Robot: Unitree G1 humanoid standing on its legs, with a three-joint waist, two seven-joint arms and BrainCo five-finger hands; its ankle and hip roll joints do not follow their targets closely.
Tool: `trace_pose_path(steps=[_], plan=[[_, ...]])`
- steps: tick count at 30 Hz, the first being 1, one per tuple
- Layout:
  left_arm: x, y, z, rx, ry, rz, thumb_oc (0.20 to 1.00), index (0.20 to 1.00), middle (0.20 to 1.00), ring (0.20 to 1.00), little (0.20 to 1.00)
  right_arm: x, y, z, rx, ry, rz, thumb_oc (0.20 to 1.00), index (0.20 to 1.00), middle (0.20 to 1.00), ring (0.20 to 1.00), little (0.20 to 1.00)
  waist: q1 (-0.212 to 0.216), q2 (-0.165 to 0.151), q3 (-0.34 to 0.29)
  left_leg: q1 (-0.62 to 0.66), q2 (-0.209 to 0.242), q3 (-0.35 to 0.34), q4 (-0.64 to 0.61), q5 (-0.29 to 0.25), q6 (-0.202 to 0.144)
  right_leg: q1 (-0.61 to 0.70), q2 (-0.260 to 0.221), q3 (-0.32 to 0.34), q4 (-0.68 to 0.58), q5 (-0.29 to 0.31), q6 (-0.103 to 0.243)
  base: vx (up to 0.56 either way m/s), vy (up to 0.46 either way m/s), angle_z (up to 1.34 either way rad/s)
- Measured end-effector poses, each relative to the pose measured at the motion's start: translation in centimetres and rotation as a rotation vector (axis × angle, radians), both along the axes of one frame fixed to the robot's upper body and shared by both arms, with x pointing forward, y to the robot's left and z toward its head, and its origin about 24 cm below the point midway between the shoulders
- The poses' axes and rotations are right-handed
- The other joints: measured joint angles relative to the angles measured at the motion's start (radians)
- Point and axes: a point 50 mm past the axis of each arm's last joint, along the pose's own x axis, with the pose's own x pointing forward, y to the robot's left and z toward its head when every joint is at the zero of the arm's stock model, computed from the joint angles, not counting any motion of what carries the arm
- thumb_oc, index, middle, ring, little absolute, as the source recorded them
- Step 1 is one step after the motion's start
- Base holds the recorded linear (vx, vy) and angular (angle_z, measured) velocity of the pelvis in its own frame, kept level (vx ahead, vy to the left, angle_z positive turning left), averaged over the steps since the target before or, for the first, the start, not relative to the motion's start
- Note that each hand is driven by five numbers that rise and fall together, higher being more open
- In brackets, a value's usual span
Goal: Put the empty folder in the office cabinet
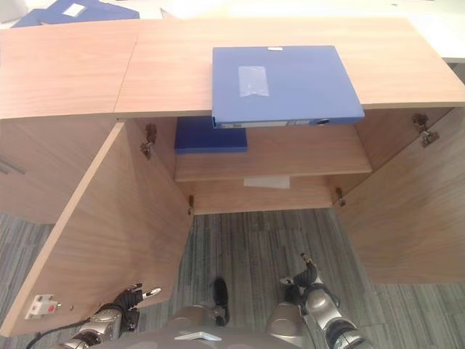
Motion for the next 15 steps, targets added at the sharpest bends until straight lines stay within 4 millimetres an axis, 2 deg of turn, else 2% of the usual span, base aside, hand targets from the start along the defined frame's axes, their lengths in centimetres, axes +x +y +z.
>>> trace_pose_path(steps=[2,3,4,5,6,7,8,9,10,12,13,14,15], plan=[[-0.9,0.2,-0.2,0.008,0.009,0.012,1.0,1.0,1.0,1.0,1.0,0.2,0.0,0.1,-0.012,0.0,0.016,1.0,1.0,1.0,1.0,1.0,0.001,-0.008,0.0,0.025,0.003,0.013,-0.002,-0.026,-0.031,0.025,-0.044,-0.022,-0.073,0.061,0.042,0.09,-0.213,-0.3],[-1.2,0.2,-0.2,0.018,0.005,0.017,1.0,1.0,1.0,1.0,1.0,-0.1,0.0,-0.1,-0.016,0.013,0.015,1.0,1.0,1.0,1.0,1.0,0.001,-0.012,-0.002,0.036,0.011,0.013,-0.011,-0.036,-0.024,0.037,-0.061,-0.026,-0.067,0.081,0.036,0.12,-0.359,-0.16],[-1.2,0.2,-0.2,0.021,0.001,0.018,1.0,1.0,1.0,1.0,1.0,-0.4,0.0,-0.2,-0.017,0.025,0.013,1.0,1.0,1.0,1.0,1.0,0.001,-0.019,-0.006,0.039,0.022,0.012,-0.01,-0.036,-0.032,0.042,-0.064,-0.025,-0.066,0.081,0.036,0.17,-0.436,-0.06],[-1.2,0.3,-0.2,0.034,-0.013,0.025,1.0,1.0,1.0,1.0,1.0,-0.9,0.0,-0.5,-0.029,0.048,0.029,1.0,1.0,1.0,1.0,1.0,0.001,-0.035,-0.016,0.04,0.036,0.004,0.001,-0.031,-0.058,0.052,-0.059,-0.024,-0.066,0.08,0.034,0.13,-0.357,0.0],[-1.4,0.4,-0.1,0.041,-0.024,0.031,1.0,1.0,1.0,1.0,1.0,-1.2,0.1,-0.7,-0.033,0.06,0.045,1.0,1.0,1.0,1.0,1.0,0.001,-0.046,-0.022,0.04,0.046,0.002,0.0,-0.026,-0.068,0.062,-0.051,-0.021,-0.066,0.078,0.03,0.16,-0.344,0.1],[-1.3,0.5,0.0,0.049,-0.042,0.036,1.0,1.0,1.0,1.0,1.0,-1.6,0.2,-0.8,-0.035,0.079,0.052,1.0,1.0,1.0,1.0,1.0,-0.001,-0.07,-0.033,0.041,0.049,-0.007,-0.001,-0.019,-0.088,0.084,-0.036,-0.012,-0.066,0.098,0.01,0.14,-0.334,0.27],[-1.1,0.9,0.2,0.061,-0.054,0.032,1.0,1.0,1.0,1.0,1.0,-2.1,0.3,-1.1,-0.03,0.098,0.051,1.0,1.0,1.0,1.0,1.0,-0.003,-0.108,-0.044,0.046,0.043,-0.018,0.0,-0.012,-0.114,0.11,-0.03,-0.005,-0.065,0.141,-0.015,0.16,-0.385,0.21],[-0.9,0.9,0.3,0.077,-0.07,0.042,1.0,1.0,1.0,1.0,1.0,-2.3,0.2,-1.2,-0.032,0.114,0.054,1.0,1.0,1.0,1.0,1.0,0.005,-0.122,-0.043,0.061,0.052,-0.018,0.001,-0.004,-0.14,0.13,-0.023,-0.029,-0.067,0.082,0.002,0.09,-0.237,0.08],[-0.5,0.6,0.4,0.083,-0.097,0.046,1.0,1.0,1.0,1.0,1.0,-2.5,-0.2,-1.2,-0.038,0.12,0.057,1.0,1.0,1.0,1.0,1.0,0.008,-0.115,-0.044,0.066,0.079,-0.019,0.0,-0.005,-0.159,0.142,-0.001,-0.034,-0.067,0.049,0.006,0.07,-0.175,-0.03],[0.4,-0.3,0.8,0.099,-0.157,0.023,1.0,1.0,1.0,1.0,1.0,-2.1,-1.3,-0.8,-0.06,0.12,0.071,1.0,1.0,1.0,1.0,1.0,0.001,-0.07,-0.06,0.064,0.152,-0.026,-0.002,0.001,-0.18,0.145,0.07,-0.039,-0.067,0.026,-0.025,0.04,-0.107,0.01],[0.4,-0.3,0.8,0.099,-0.157,0.023,1.0,1.0,1.0,1.0,1.0,-2.1,-1.3,-0.8,-0.06,0.12,0.071,1.0,1.0,1.0,1.0,1.0,0.001,-0.07,-0.06,0.064,0.152,-0.026,-0.002,0.001,-0.18,0.145,0.07,-0.039,-0.067,0.026,-0.025,0.01,-0.046,-0.09],[2.2,-1.0,1.8,0.13,-0.251,-0.003,1.0,1.0,1.0,1.0,1.0,-1.7,-3.0,-0.2,-0.091,0.11,0.084,1.0,1.0,1.0,1.0,1.0,0.0,-0.019,-0.066,0.063,0.211,-0.028,-0.001,0.012,-0.193,0.142,0.13,-0.042,-0.071,0.009,-0.053,0.0,-0.008,-0.04],[4.2,-1.7,3.0,0.15,-0.35,-0.019,1.0,1.0,1.0,1.0,1.0,-1.8,-5.0,0.4,-0.138,0.121,0.085,1.0,1.0,1.0,1.0,1.0,-0.008,0.014,-0.074,0.056,0.23,-0.027,-0.001,0.035,-0.195,0.135,0.146,-0.059,-0.072,0.006,-0.067,0.0,-0.008,-0.04]])
